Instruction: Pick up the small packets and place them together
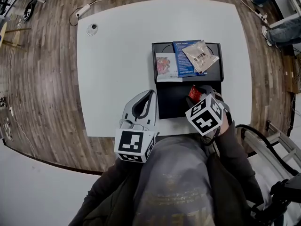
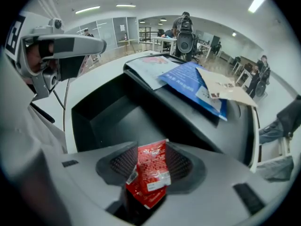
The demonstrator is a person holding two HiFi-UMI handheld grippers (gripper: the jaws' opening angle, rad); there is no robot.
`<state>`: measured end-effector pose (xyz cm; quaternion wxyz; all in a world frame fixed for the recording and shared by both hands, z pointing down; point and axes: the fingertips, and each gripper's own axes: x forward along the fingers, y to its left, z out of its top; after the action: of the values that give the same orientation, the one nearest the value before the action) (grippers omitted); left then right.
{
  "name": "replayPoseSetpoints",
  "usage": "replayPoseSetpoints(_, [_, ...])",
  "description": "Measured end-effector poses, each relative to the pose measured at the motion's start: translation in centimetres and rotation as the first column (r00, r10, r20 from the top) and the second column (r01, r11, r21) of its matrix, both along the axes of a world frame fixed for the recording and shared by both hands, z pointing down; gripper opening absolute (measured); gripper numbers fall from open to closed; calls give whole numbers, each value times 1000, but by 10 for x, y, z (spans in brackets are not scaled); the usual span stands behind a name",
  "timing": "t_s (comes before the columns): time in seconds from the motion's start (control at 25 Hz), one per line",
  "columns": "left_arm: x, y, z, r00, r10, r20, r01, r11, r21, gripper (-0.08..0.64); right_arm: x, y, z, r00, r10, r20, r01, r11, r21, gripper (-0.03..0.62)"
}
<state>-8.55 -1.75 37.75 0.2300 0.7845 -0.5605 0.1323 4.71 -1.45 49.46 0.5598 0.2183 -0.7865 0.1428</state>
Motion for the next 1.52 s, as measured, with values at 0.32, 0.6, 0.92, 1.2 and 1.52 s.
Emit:
replayPoseSetpoints(0.32, [-4,0,3,1000,-1,-5,1,1000,-11,2,0,-3,-2,1000,-2,12,1,1000,15,148])
replayPoseSetpoints(0.6, [-4,7,-2,1000,-9,-1,9,1000,1,2,2,-4,-3,998,24,51,-27,998,48,40])
replayPoseSetpoints(0.92, [-1,26,-16,1000,-19,5,18,999,48,2,-9,5,-42,991,-4,136,-12,993,117,37])
replayPoseSetpoints(1.2, [1,48,-33,1000,-20,16,18,995,95,2,-34,37,-67,973,-57,222,26,989,143,37])
replayPoseSetpoints(1.52, [-11,52,-44,997,-70,32,66,990,127,2,-56,12,-120,943,-106,317,27,970,242,37])
